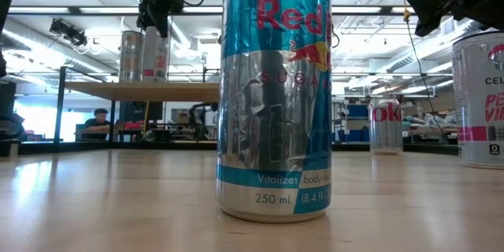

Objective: Place canned beverage on shelf
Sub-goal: Put the left white-pink soda can on the shelf

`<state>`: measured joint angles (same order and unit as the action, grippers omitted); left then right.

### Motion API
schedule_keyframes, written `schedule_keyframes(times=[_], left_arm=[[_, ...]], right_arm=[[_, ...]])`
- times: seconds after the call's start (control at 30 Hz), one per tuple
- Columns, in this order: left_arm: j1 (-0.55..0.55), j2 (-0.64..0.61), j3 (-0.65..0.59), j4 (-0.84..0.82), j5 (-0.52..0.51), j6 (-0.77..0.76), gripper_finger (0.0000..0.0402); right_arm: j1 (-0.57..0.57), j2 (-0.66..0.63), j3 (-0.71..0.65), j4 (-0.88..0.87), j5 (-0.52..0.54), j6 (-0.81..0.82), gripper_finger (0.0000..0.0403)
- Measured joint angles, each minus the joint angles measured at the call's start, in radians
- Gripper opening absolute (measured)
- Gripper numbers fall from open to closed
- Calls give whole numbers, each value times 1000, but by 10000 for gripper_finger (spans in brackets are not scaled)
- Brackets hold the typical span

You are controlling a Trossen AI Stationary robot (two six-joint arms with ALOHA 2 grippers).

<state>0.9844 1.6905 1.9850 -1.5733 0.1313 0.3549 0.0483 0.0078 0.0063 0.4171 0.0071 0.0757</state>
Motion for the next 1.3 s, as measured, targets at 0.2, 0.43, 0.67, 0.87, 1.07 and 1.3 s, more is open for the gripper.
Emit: schedule_keyframes(times=[0.2, 0.43, 0.67, 0.87, 1.07, 1.3], left_arm=[[0, 2, 0, 1, -5, 18, 312], [0, 2, 0, 7, -3, 34, 313], [1, 1, 49, 17, -4, 30, 313], [0, 0, 147, 5, -6, -30, 314], [0, -4, 221, 3, -50, -138, 314], [-19, -4, 234, 1, -52, -281, 314]], right_arm=[[0, 0, 0, 0, 0, 0, 285], [0, 0, 0, 0, 0, 0, 285], [0, 0, 0, 0, 0, 0, 285], [0, 0, 0, 0, 0, 0, 285], [0, 0, 0, 0, 0, 0, 285], [0, 0, 0, 0, 0, 0, 285]])
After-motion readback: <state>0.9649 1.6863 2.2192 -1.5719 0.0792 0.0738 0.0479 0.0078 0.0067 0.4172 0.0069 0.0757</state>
